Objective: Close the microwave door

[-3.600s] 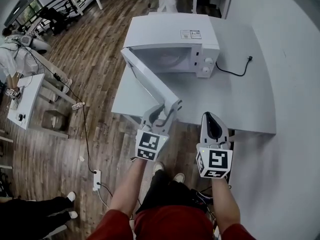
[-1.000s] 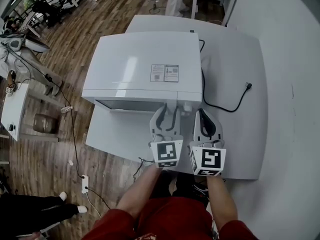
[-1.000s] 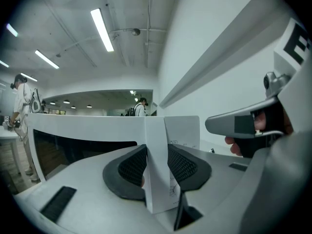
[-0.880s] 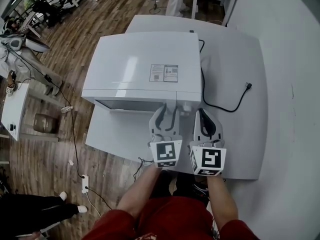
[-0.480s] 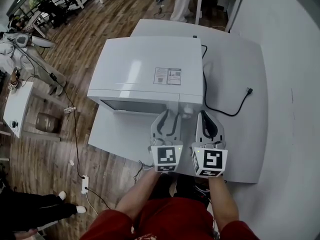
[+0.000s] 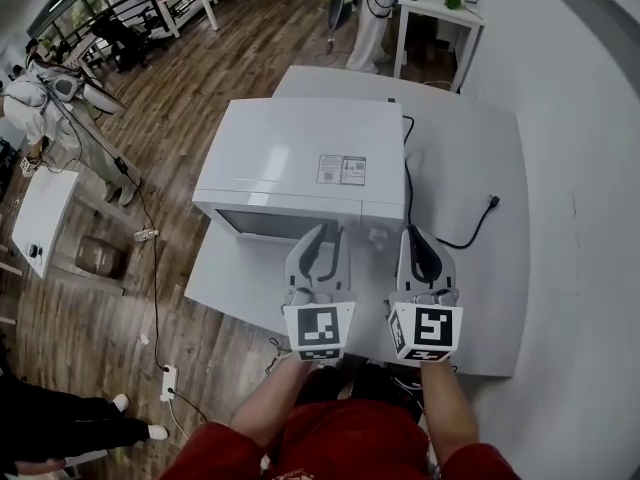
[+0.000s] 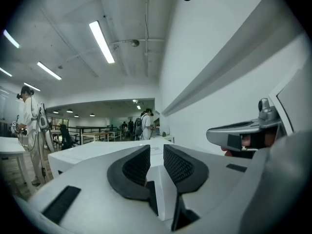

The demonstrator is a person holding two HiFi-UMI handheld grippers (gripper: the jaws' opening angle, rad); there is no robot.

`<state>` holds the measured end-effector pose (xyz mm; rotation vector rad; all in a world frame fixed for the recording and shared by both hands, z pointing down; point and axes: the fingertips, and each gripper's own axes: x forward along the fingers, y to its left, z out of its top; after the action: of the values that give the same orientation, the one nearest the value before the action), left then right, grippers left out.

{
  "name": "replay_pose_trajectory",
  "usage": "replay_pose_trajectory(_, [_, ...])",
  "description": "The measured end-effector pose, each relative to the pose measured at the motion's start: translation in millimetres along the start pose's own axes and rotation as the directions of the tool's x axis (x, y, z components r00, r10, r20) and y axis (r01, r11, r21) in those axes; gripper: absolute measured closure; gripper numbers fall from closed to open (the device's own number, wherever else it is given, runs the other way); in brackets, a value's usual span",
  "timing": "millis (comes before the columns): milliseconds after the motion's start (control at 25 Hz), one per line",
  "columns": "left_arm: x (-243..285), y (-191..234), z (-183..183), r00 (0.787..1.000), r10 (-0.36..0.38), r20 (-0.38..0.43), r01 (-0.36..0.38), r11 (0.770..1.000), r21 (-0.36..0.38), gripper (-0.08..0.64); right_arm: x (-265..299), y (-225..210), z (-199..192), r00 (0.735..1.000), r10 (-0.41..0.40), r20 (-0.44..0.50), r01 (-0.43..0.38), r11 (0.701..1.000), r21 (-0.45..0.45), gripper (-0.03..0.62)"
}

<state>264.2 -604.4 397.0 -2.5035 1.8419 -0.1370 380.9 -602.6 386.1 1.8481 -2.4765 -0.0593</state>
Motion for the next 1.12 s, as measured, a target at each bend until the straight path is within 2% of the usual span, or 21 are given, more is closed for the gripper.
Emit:
replay_pose_trajectory(280, [-3, 9, 63, 0.992, 0.007, 0.128, -0.006, 1.0, -0.007, 0.532, -3, -2, 63, 0.994, 0.004, 0.111, -0.004, 1.0, 0.0, 0.565])
replay_pose_trajectory(480, [-6, 6, 87, 0.989, -0.013, 0.145, 0.012, 1.0, 0.005, 0.534, -7, 0, 90, 0.99, 0.019, 0.138, -0.019, 1.0, -0.007, 0.565])
replay_pose_trajectory(1120, [-8, -5, 96, 0.99, -0.028, 0.135, 0.027, 1.0, 0.01, 0.534, -11, 7, 106, 0.987, 0.045, 0.156, -0.039, 0.998, -0.047, 0.565])
